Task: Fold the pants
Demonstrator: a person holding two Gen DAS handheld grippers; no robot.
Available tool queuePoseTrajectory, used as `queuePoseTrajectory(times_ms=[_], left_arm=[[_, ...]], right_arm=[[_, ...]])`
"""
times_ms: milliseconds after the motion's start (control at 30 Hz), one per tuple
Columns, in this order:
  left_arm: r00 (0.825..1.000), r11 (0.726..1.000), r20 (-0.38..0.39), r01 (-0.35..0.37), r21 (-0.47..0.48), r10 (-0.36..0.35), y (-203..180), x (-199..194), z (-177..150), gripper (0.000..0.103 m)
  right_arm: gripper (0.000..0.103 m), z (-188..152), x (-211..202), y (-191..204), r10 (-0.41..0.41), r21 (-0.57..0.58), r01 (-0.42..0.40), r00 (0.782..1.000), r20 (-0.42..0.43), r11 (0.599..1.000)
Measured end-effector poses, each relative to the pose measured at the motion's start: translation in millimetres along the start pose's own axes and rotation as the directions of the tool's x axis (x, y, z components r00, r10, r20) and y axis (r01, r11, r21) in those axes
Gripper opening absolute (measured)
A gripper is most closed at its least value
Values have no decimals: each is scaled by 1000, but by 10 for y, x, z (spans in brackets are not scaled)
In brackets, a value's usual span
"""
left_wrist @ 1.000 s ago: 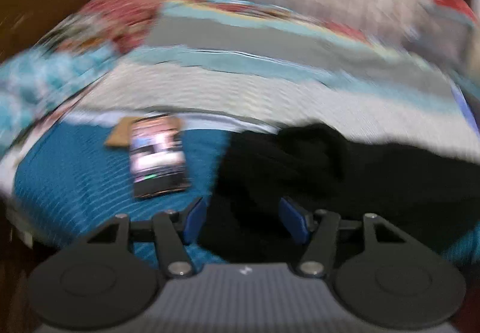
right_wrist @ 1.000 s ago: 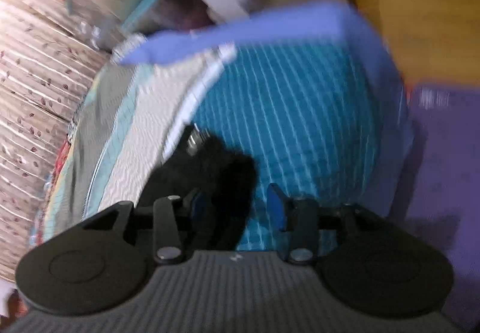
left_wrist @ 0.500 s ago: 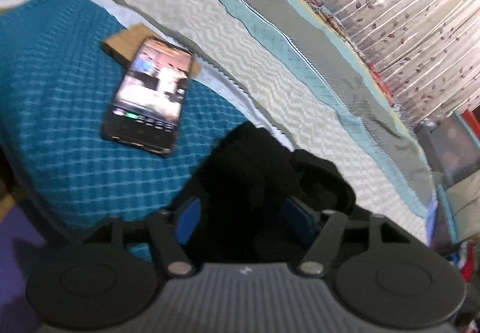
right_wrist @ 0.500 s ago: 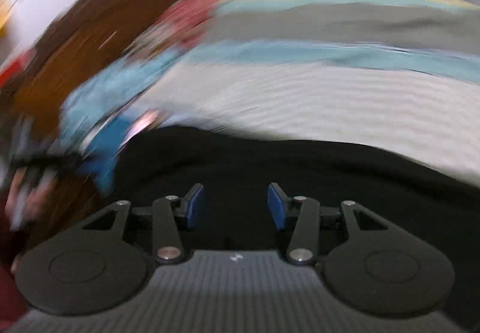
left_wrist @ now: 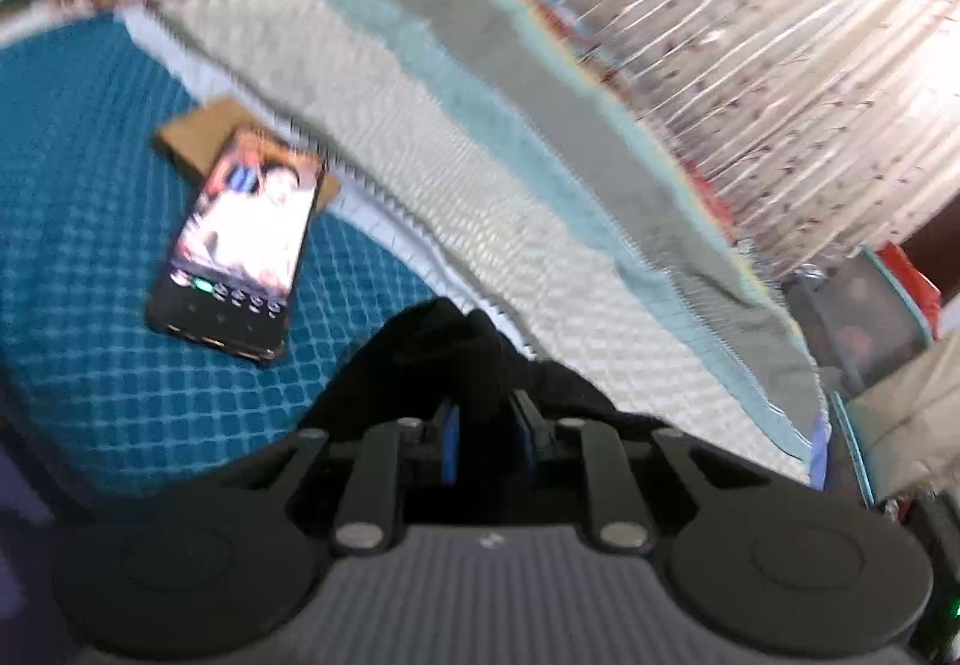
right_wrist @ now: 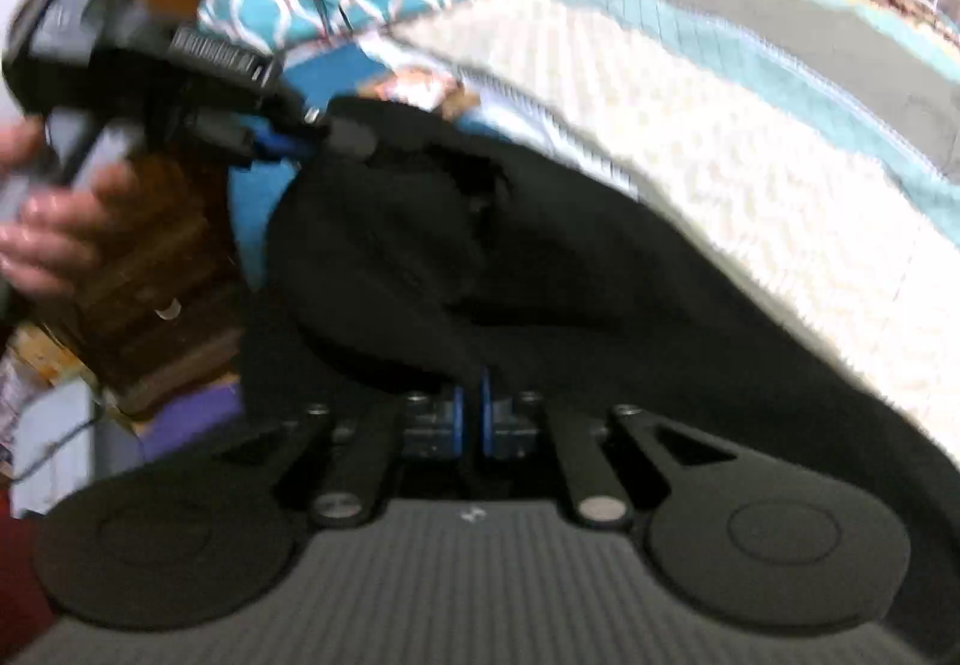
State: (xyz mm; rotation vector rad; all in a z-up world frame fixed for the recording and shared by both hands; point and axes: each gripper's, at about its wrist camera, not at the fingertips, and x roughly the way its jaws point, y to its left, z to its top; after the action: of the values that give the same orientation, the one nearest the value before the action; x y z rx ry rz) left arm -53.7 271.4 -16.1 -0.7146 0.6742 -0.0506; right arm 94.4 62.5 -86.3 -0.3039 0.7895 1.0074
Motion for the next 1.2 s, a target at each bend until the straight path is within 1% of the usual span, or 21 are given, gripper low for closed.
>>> queuePoseTrajectory(times_ms=[100, 200, 267, 300, 333, 367, 400, 433, 467, 567, 633, 733, 767, 800, 900, 967, 1000, 1033, 1067, 1100, 1200], left_arm=[[999, 999, 6, -40, 22, 40, 83, -231, -203, 17], [990, 991, -41, -135, 6, 135, 255, -172, -473, 20], [973, 976, -84, -216, -14, 214, 374, -48, -585, 39], [968, 972, -102, -233, -25, 229, 419, -15, -601, 42], [968, 972, -109, -231, -38, 225, 459, -9, -605, 47], [973, 976, -98, -213, -47, 208, 472, -38, -590, 59], [977, 979, -79, -201, -44, 197, 470, -83, -562, 66], [979, 980, -57, -196, -36, 194, 466, -114, -539, 81], [980, 980, -27, -196, -22, 196, 456, -137, -510, 89], [986, 987, -26, -163, 5, 163, 413, -81, -445, 89], [988, 990, -50, -143, 7, 143, 404, 12, -450, 89], [990, 992, -73, -122, 23, 123, 365, 111, -510, 88], [990, 993, -79, -115, 27, 117, 353, 148, -532, 86], [990, 994, -89, -108, 31, 110, 340, 187, -568, 83], [988, 992, -103, -105, 72, 112, 267, 290, -619, 68], [985, 983, -99, -131, 127, 144, 224, 335, -632, 49], [984, 981, -96, -135, 138, 149, 217, 329, -620, 46], [986, 982, -94, -126, 137, 139, 210, 309, -590, 37], [988, 984, -88, -111, 138, 124, 194, 276, -547, 31], [992, 985, -72, -97, 145, 108, 174, 238, -498, 30], [997, 986, 11, -73, 153, 72, 65, 181, -306, 28]], right_arm=[[9, 28, -290, 113, 80, -50, -78, 997, 23, 996], [12, -107, -215, 199, 146, -45, -147, 989, -26, 988], [14, -252, -19, 232, 137, -41, -140, 987, -81, 989], [23, -314, 99, 239, 122, -35, -127, 986, -112, 991], [29, -347, 213, 220, 129, -16, -133, 980, -154, 991], [34, -363, 268, 207, 152, 13, -152, 971, -184, 988], [37, -383, 191, 222, 179, 34, -175, 966, -189, 984], [39, -326, 127, 196, 202, 43, -198, 964, -174, 979], [44, -247, 20, 173, 227, 35, -224, 964, -140, 974], [56, 20, -316, 52, 275, 16, -275, 961, -14, 961], [63, 297, -326, -48, 251, 25, -252, 967, 44, 967], [73, 686, -56, -108, 219, 19, -220, 974, 62, 975], [81, 753, 73, -132, 220, 14, -220, 974, 46, 975], [84, 763, 196, -157, 219, 10, -219, 975, 25, 976], [84, 748, 633, -273, 214, 27, -212, 973, -87, 977], [81, 678, 900, -249, 187, 16, -187, 968, -168, 982], [63, 680, 1027, -276, 178, 26, -176, 965, -192, 984], [57, 624, 1062, -287, 190, 68, -180, 961, -201, 981], [44, 589, 989, -310, 188, 103, -172, 966, -176, 980], [21, 596, 906, -303, 172, 102, -158, 974, -148, 982], [20, 803, 535, -295, 168, 83, -165, 985, -37, 983]])
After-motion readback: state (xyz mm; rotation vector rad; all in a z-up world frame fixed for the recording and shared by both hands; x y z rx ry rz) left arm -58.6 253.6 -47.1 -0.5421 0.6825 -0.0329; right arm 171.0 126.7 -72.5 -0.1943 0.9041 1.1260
